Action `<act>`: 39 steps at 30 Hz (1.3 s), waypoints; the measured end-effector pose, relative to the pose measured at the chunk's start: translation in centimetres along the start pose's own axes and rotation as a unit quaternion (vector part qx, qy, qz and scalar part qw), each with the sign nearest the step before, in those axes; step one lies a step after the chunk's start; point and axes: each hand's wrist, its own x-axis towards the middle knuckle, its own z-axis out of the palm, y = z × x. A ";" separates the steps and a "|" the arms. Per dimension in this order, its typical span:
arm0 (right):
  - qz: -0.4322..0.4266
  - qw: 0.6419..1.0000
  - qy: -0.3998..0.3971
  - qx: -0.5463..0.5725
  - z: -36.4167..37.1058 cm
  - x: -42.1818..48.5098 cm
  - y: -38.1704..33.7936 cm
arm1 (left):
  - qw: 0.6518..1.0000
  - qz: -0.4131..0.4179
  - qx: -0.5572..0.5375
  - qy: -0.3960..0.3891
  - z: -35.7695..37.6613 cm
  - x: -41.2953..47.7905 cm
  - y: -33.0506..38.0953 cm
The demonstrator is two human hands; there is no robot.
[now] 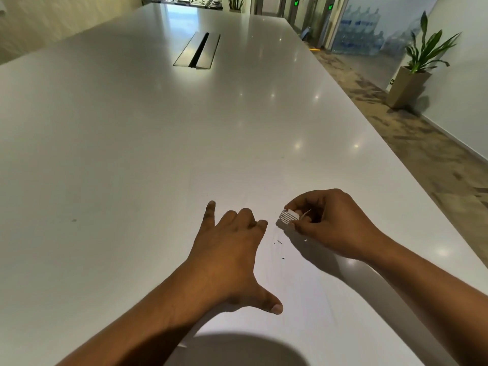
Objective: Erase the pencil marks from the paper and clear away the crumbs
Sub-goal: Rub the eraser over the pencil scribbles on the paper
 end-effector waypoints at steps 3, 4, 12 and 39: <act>-0.029 0.999 -0.017 -0.032 0.1 -0.5 -0.2 | 1.000 0.001 0.003 -0.006 -0.1 0.0 0.0; -0.048 0.997 -0.041 -0.043 0.4 -1.0 -0.5 | 1.000 0.002 0.003 -0.006 -0.1 0.0 0.0; -0.094 0.975 -0.008 -0.202 1.4 2.2 -0.1 | 1.000 0.010 0.020 -0.006 -0.2 0.0 -0.1; -0.144 0.950 -0.077 -0.266 0.5 -0.4 -1.6 | 0.999 0.020 0.028 -0.011 0.0 0.4 -0.1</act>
